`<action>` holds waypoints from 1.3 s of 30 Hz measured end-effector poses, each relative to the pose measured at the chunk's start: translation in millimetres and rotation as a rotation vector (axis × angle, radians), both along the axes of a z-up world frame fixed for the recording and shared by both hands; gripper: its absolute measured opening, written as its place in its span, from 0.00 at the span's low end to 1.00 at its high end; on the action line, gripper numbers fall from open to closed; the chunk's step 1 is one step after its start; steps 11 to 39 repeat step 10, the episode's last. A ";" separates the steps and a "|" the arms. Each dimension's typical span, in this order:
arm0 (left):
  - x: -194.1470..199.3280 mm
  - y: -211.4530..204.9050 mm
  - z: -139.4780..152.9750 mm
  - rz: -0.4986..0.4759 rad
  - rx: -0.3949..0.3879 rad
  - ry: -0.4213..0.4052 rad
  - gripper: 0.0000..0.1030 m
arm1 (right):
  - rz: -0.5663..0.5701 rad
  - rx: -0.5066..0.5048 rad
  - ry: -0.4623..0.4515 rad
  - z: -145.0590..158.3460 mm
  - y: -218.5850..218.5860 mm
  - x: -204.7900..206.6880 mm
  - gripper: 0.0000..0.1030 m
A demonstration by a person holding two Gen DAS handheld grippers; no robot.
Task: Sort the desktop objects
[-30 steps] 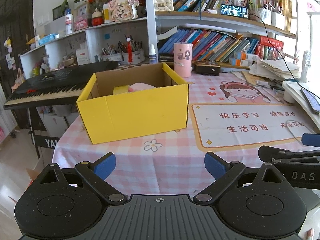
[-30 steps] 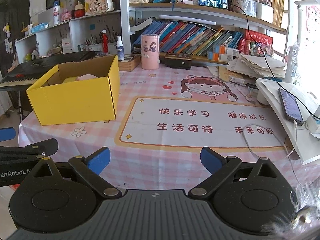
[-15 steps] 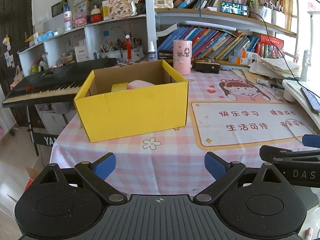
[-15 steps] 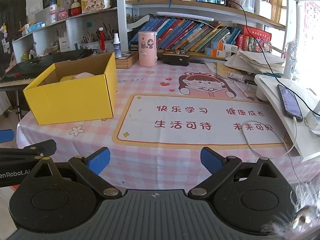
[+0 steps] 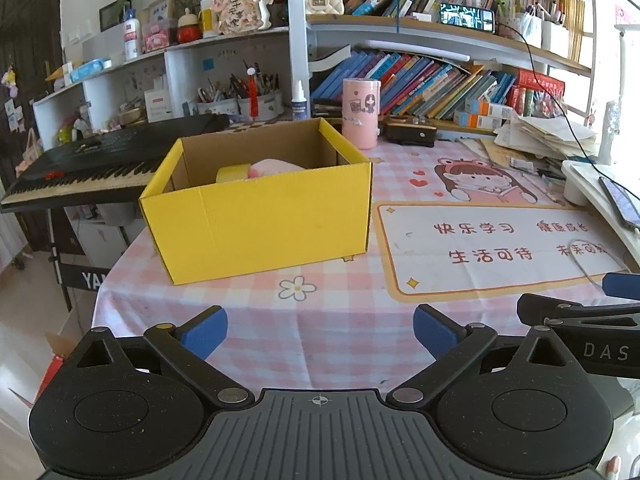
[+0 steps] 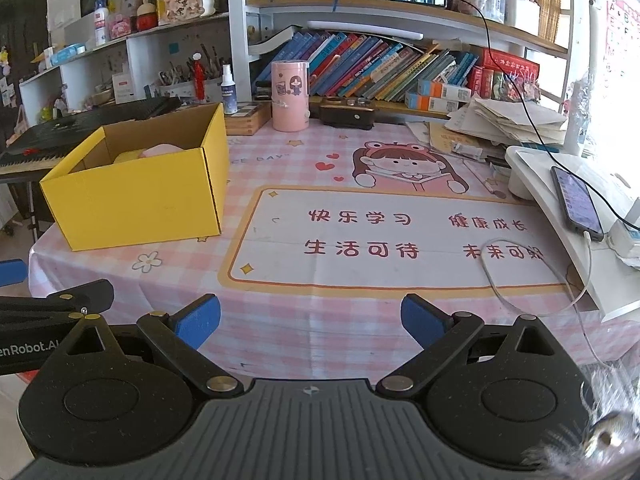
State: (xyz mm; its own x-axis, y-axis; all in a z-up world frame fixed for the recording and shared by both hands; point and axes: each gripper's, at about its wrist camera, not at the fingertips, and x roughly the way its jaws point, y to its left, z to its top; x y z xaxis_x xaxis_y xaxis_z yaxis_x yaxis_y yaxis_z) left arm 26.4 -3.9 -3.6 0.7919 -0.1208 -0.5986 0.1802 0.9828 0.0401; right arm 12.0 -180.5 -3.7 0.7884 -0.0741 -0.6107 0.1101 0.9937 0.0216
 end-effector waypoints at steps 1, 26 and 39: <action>0.5 -0.4 -0.5 0.005 0.007 0.001 0.98 | 0.000 0.000 0.003 -0.5 -0.1 0.4 0.95; 7.6 1.1 -1.7 0.011 -0.005 0.011 0.98 | -0.003 0.003 0.024 -3.3 0.1 8.1 0.95; 7.6 1.1 -1.7 0.011 -0.005 0.011 0.98 | -0.003 0.003 0.024 -3.3 0.1 8.1 0.95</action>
